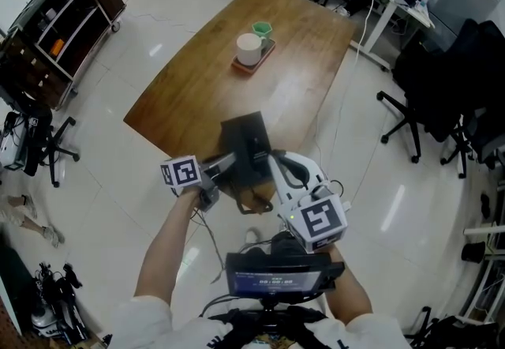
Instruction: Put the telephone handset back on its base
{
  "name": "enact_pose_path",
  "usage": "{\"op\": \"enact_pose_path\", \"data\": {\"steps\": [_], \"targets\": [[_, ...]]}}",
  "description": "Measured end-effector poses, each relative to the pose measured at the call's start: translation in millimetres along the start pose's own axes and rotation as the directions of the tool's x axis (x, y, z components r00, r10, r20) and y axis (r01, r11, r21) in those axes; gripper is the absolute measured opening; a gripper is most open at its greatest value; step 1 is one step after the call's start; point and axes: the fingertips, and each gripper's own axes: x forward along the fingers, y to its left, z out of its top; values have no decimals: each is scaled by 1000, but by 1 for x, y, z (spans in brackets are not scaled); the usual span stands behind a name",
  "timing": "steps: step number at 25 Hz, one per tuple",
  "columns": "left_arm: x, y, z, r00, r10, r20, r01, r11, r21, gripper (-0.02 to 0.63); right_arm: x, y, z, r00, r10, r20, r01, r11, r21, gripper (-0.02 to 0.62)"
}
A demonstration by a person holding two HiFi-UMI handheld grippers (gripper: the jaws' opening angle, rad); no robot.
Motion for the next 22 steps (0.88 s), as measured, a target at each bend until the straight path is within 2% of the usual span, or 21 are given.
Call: {"op": "enact_pose_path", "data": {"steps": [13, 15, 20, 22], "targets": [[-4, 0, 4, 998, 32, 50, -35, 998, 49, 103, -2, 5, 0, 1000, 6, -1, -6, 1000, -2, 0], [-6, 0, 7, 997, 25, 73, -29, 999, 47, 170, -2, 6, 0, 1000, 6, -1, -6, 1000, -1, 0], [-11, 3, 10, 993, 48, 106, -51, 998, 25, 172, -5, 7, 0, 1000, 6, 1, -6, 1000, -2, 0], [-17, 4, 13, 989, 66, 136, -71, 997, 35, 152, -6, 7, 0, 1000, 6, 1, -6, 1000, -3, 0]]}}
